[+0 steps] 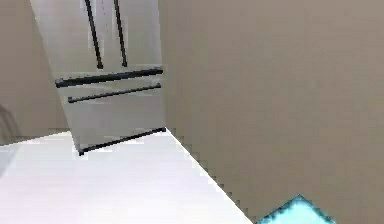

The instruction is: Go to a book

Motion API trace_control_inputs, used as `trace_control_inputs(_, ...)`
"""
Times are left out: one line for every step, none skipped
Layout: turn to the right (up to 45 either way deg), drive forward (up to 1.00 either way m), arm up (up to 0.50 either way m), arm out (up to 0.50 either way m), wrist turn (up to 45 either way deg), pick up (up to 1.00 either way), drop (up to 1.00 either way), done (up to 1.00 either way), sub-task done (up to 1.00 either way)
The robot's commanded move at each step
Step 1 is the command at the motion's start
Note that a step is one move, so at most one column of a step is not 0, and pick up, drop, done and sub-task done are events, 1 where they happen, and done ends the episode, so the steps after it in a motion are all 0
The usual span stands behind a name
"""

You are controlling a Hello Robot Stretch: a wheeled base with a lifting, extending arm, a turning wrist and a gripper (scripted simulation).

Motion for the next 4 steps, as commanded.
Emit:
trace_control_inputs(-45.0, 0.0, 0.0, 0.0, 0.0, 0.0, 0.0, 0.0, 0.0)
trace_control_inputs(0.0, 1.0, 0.0, 0.0, 0.0, 0.0, 0.0, 0.0, 0.0)
trace_control_inputs(0.0, 1.0, 0.0, 0.0, 0.0, 0.0, 0.0, 0.0, 0.0)
trace_control_inputs(-3.0, 0.0, 0.0, 0.0, 0.0, 0.0, 0.0, 0.0, 0.0)
